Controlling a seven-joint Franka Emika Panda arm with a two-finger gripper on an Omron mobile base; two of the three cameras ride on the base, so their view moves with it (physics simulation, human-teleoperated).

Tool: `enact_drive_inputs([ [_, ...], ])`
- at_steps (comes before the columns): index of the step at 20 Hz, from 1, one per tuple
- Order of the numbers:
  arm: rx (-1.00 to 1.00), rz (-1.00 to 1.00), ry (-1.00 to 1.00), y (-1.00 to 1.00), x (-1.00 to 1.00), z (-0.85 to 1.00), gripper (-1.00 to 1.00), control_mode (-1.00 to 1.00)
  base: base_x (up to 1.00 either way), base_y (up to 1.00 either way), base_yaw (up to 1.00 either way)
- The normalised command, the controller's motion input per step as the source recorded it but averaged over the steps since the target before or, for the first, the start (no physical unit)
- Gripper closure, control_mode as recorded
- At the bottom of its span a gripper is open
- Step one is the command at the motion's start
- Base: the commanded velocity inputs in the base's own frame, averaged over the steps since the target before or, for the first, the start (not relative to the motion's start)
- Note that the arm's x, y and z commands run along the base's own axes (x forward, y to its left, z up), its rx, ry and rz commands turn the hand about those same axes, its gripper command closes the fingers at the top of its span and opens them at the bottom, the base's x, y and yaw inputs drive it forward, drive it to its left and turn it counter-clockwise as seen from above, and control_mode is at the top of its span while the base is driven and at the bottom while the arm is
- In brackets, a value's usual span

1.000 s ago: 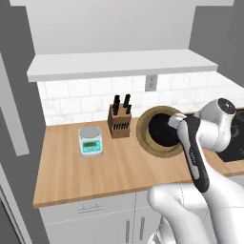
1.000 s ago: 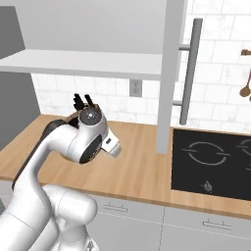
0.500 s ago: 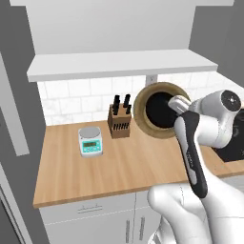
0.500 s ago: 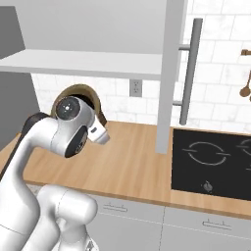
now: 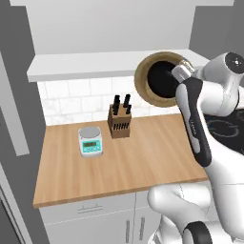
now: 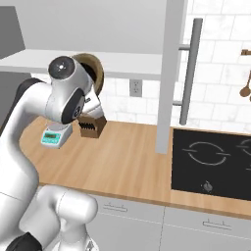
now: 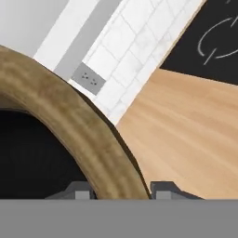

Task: Pick up the bowls on the counter and stack them on top of one another in the open cabinet. Place the smaller bowl on top of the larger bowl.

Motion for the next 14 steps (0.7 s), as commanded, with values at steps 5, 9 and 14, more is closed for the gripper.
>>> enact_drive_inputs([
  [5, 0.44, -0.21, 0.10, 0.00, 0.25, 0.57, 1.00, -1.00, 0.00, 0.00, 0.00],
  [9, 0.37, -0.09, -0.08, 0.00, 0.01, 0.06, 1.00, -1.00, 0.00, 0.00, 0.00],
  [14, 0.22, -0.09, -0.06, 0.07, 0.46, 0.00, 1.00, -1.00, 0.00, 0.00, 0.00],
])
